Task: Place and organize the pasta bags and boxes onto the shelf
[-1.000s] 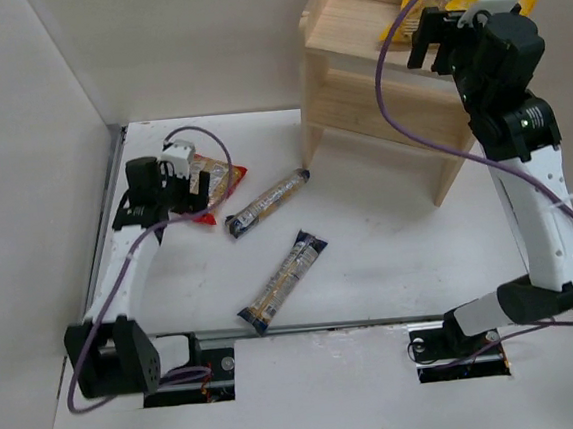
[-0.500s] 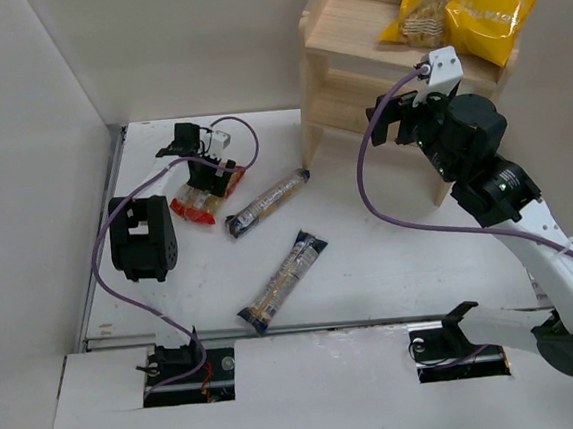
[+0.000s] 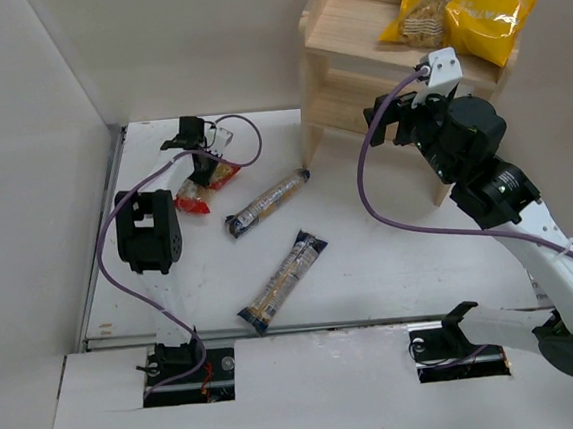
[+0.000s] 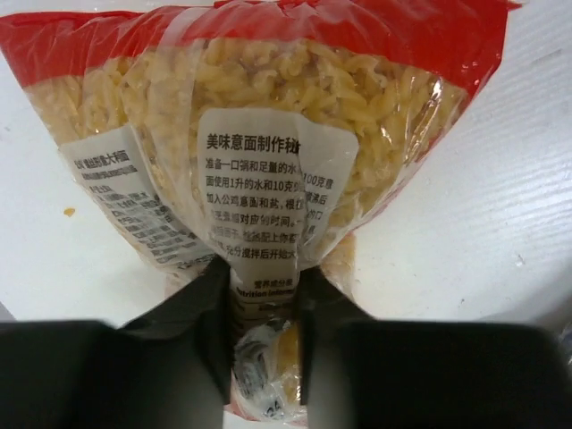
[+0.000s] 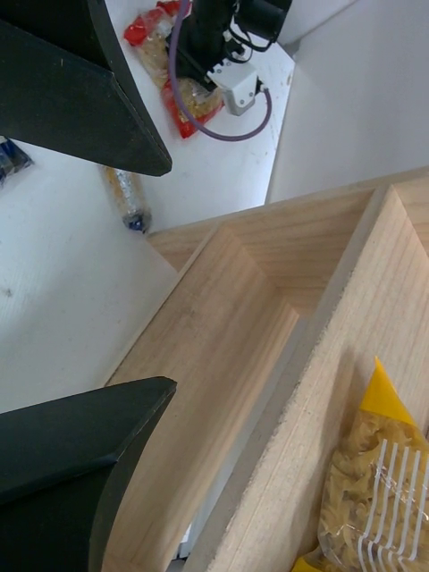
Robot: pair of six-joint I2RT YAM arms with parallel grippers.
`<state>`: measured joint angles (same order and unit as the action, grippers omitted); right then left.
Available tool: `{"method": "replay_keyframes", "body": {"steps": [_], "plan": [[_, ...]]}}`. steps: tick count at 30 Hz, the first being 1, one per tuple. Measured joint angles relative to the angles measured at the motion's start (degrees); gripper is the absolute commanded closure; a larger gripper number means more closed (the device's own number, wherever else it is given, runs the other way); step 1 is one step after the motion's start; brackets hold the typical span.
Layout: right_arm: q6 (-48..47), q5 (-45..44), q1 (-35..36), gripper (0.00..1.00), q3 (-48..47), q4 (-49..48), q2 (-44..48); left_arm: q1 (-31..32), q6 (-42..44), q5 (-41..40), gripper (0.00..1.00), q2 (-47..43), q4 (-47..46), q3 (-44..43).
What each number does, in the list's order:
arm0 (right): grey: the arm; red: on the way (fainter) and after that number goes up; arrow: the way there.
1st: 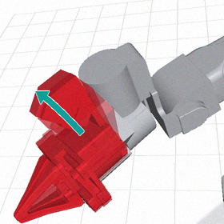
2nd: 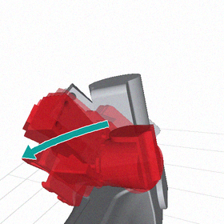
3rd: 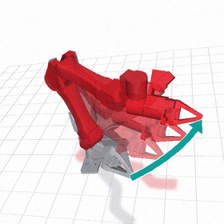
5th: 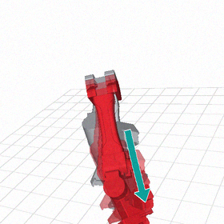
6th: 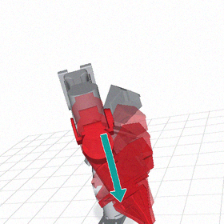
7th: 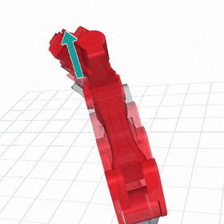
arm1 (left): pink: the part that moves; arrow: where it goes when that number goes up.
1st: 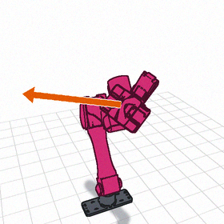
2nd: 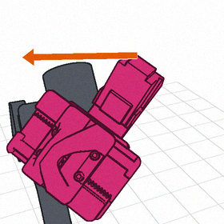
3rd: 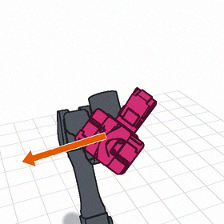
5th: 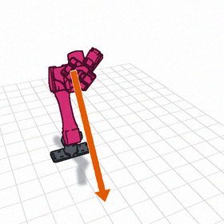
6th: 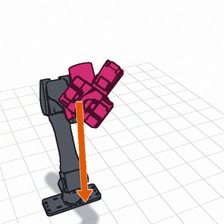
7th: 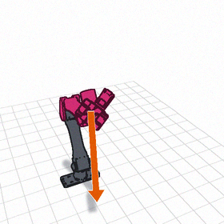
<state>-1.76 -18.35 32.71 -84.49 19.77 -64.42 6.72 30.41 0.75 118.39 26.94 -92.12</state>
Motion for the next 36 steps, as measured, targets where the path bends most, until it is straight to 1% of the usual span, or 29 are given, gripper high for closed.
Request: {"method": "replay_keyframes", "body": {"steps": [1,3,8,12,16,22,29,32,36], "plan": [[-0.02,0.0,0.0,0.0,0.0,-0.2,0.0,-0.26,0.02,0.57,1.0,-0.17,-0.11,-0.07],[-0.02,-0.09,0.0,0.0,-0.02,-0.79,0.0,-0.79,-0.04,1.68,1.0,-1.03,-0.96,0.94],[-0.11,-0.15,0.46,0.0,-0.04,-1.03,0.0,-2.38,-2.47,5.25,1.0,-6.45,-5.01,8.11],[-0.46,-0.15,1.01,0.0,-0.04,-1.44,-0.02,-3.48,-5.09,8.02,1.0,-13.0,-3.43,14.47],[-1.25,-0.15,1.14,0.0,-0.04,-2.64,0.02,-3.13,-6.78,9.7,1.0,-18.27,-1.03,18.05],[-2.12,-0.37,1.14,0.0,0.15,-4.46,1.05,-2.43,-8.39,12.31,1.0,-23.23,0.02,19.04],[-3.08,-1.31,1.14,0.0,1.81,-7.19,3.02,-1.57,-8.44,12.11,1.0,-27.12,-0.22,19.58],[-3.43,-1.46,1.14,0.0,2.58,-7.98,3.43,0.09,-8.39,11.65,1.0,-29.14,0.24,19.78],[-4.04,-2.14,1.14,0.0,3.23,-8.46,3.72,3.19,-7.21,10.51,1.0,-33.92,1.05,19.78]]}}
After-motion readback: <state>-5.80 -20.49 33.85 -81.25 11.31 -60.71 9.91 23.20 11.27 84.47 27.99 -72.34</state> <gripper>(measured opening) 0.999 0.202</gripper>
